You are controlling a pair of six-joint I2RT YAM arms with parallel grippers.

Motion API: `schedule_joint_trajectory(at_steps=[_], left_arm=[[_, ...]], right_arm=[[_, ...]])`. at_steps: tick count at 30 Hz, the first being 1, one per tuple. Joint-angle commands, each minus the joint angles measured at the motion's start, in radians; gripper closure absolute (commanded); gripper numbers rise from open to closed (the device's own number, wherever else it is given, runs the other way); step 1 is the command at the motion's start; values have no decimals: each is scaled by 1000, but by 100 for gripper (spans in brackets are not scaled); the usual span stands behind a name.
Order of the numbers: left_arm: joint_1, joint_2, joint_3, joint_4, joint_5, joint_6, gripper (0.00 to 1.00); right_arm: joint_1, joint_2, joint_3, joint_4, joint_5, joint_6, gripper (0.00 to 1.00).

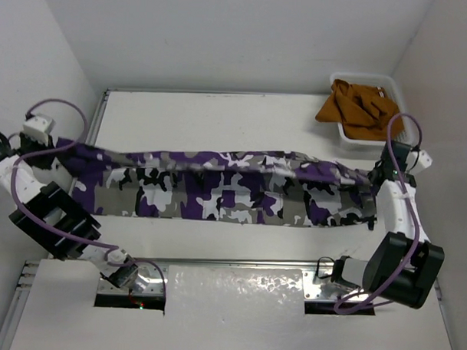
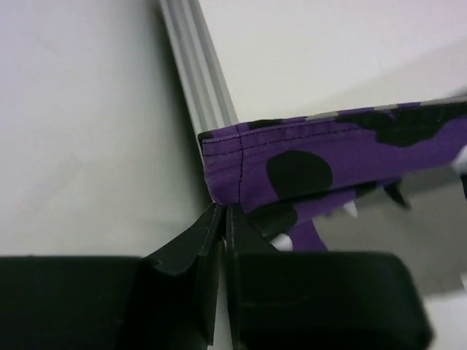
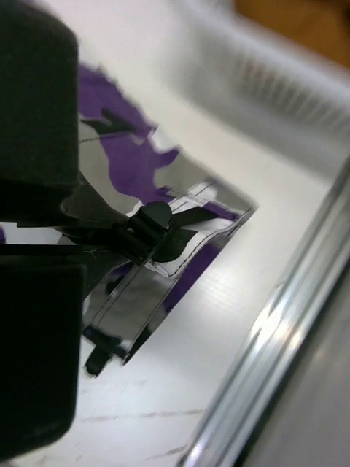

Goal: Fold and stack the trousers
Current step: Fold the trousers

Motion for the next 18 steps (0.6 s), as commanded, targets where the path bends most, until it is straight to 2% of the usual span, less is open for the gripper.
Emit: schedule_joint_trajectory(at_steps=[1,2,6,7,10,12,13,16,18], left_arm=[[57,-61,-97,-187,-46,335,93],[66,-70,-155,-233,-62,418,90],[120,-71,-254,-284,-127,478,72],[147,-62,-254,-312,-141,489,64],[216,-18,-196,-501,-190,595,53],[245,11,-153,-629,-240,649,52],[259,46,-110,-648,-257,632,52],[246,109,-44,-625,-320,398,54],[212,105,-62,-587,-372,218,54]], right_arm=[[-18,-20,-94,28,3,-28,100],[-18,-22,-114,25,-6,-20,100],[-18,-22,-231,52,-25,-8,100],[-18,-19,-243,64,-26,-8,100],[-18,-10,-259,68,-31,-31,100],[-18,1,-253,68,-30,-45,100],[-18,3,-250,71,-33,-57,100],[-18,13,-236,78,-40,-77,100],[-17,23,-219,71,-46,-95,100]])
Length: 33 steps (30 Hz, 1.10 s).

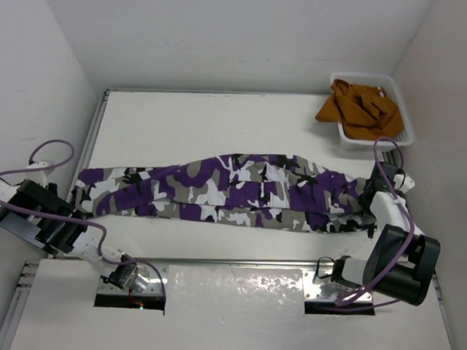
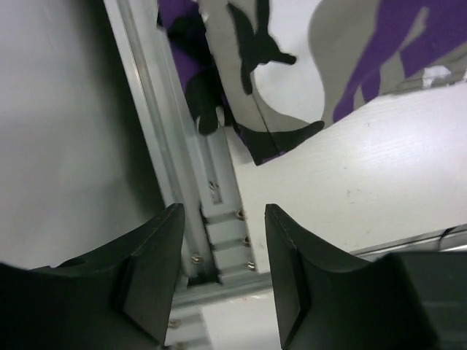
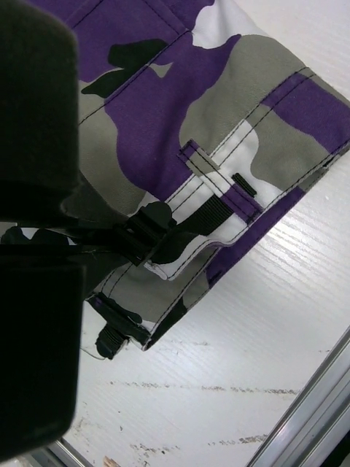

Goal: Fold and stack the trousers
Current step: Fold the trousers

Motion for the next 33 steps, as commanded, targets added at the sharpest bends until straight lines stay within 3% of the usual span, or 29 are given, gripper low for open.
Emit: schedule_joint_trajectory(at_steps=[1,6,9,14,25,27,33], left_arm=[[-46,-10,-15,62,-135,-331,54],[-92,-99,-236,237,-228,-508,47],[-96,-87,-282,349,-288,-606,46],[-114,-38,-270,470,-297,-744,45],[-195,5,-318,533,-197,-824,47],[-204,20,-315,552,-197,-841,50],[-211,62,-292,501,-225,-830,84]], right_arm=[[-2,12,50,23,-13,-45,100],[-2,8,73,8,1,-74,100],[-2,8,80,11,-7,-88,100],[-2,8,83,12,-12,-102,100],[-2,-3,77,3,5,-140,100],[-2,0,80,1,4,-143,100],[-2,9,83,8,8,-134,100]])
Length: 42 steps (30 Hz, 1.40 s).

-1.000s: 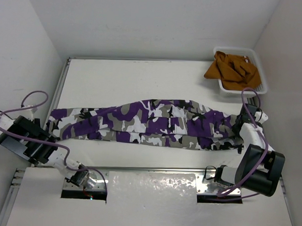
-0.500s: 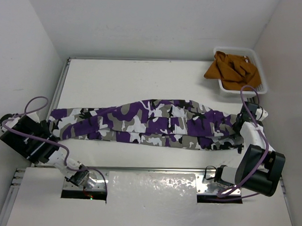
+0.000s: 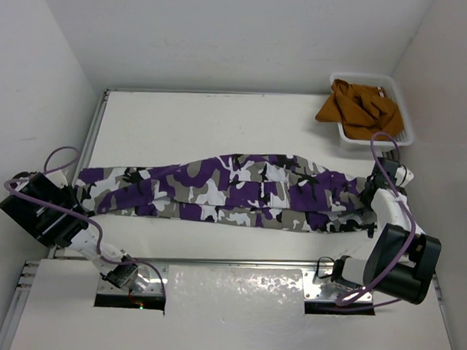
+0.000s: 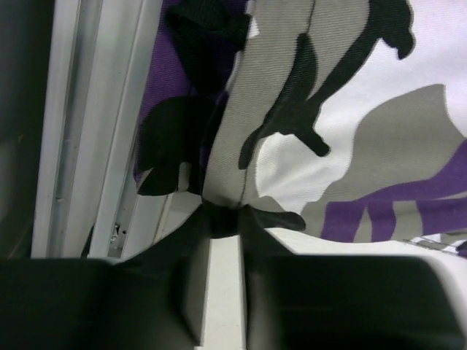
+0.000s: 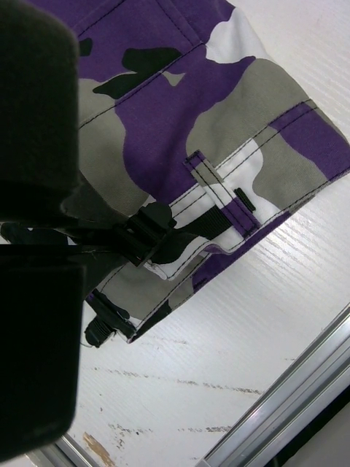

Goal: Fold and stack the trousers
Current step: Fold the trousers

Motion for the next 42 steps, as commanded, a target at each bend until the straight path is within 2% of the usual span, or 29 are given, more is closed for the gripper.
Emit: schedule_joint_trajectory(at_steps=[1,3,9,13,19,22,24,25,26,28,30,34,39,42], left_arm=[[-10,17,19,-24,9,12,90],[-10,5,42,-50,-2,32,100],[-10,-33,166,-122,-16,52,100],[-19,-40,266,-190,22,58,100],[-117,-29,429,-159,99,-1,100],[-190,45,586,-154,99,-69,100],[-212,123,804,-189,134,-128,100],[-212,147,805,-214,134,-141,100],[-211,193,900,-272,124,-141,100],[-206,221,959,-317,75,-123,100],[-200,218,938,-360,27,-89,100],[-177,143,755,-395,-66,-11,100],[-114,97,483,-306,-220,49,100],[-89,126,393,-239,-286,69,100]], right_arm=[[-2,-1,44,10,20,-11,100],[0,2,58,12,28,-17,100],[-2,27,111,9,36,-56,100],[-2,39,153,30,5,-80,100],[0,96,283,62,-59,-138,100],[0,151,401,58,-76,-150,100],[0,185,494,24,-90,-150,100],[0,189,516,10,-93,-150,100],[0,188,530,-22,-76,-144,100],[-2,165,515,-37,-53,-144,100],[-5,106,437,-43,-12,-133,100],[-11,-5,293,-56,34,-87,100],[-12,-64,138,-83,60,-43,100],[-12,-41,91,-89,70,-29,100]])
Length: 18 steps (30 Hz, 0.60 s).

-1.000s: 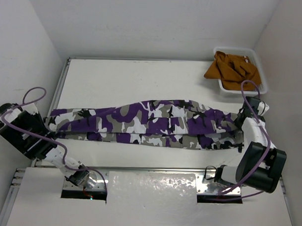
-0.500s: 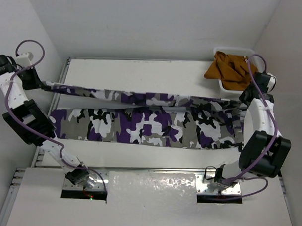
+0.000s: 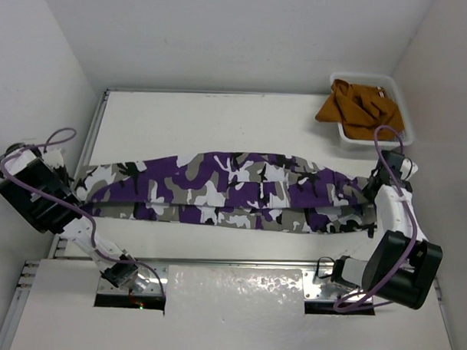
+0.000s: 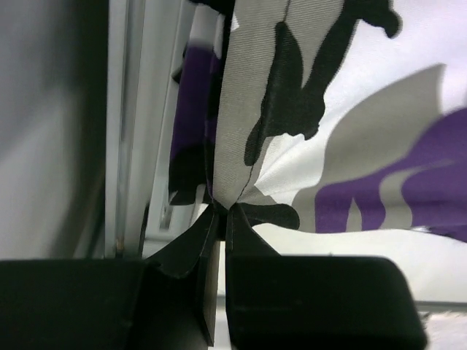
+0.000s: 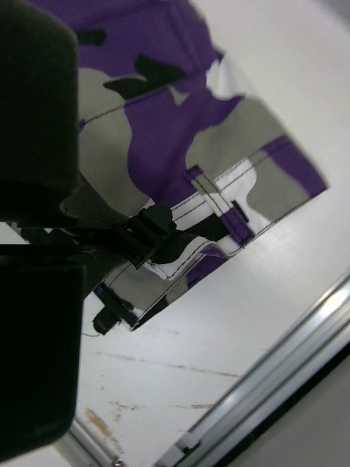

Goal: Fold and stack the trousers
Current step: Fold the trousers

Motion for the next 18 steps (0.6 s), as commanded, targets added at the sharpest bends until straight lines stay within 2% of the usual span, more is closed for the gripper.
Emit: schedule_joint_trajectory(at_steps=[1,4,8,13,18], left_arm=[[41,-9,-67,138,-159,65,100],[40,14,-82,174,-147,76,100],[40,31,17,140,-111,68,100],[40,80,262,33,-105,87,100],[41,72,320,-1,-147,127,100]], right_arm=[[-12,24,-31,18,80,26,100],[-12,70,-25,-3,81,34,100],[-14,84,77,-8,113,-6,100],[-27,110,240,-60,127,-61,100],[-41,70,240,-105,147,-55,100]])
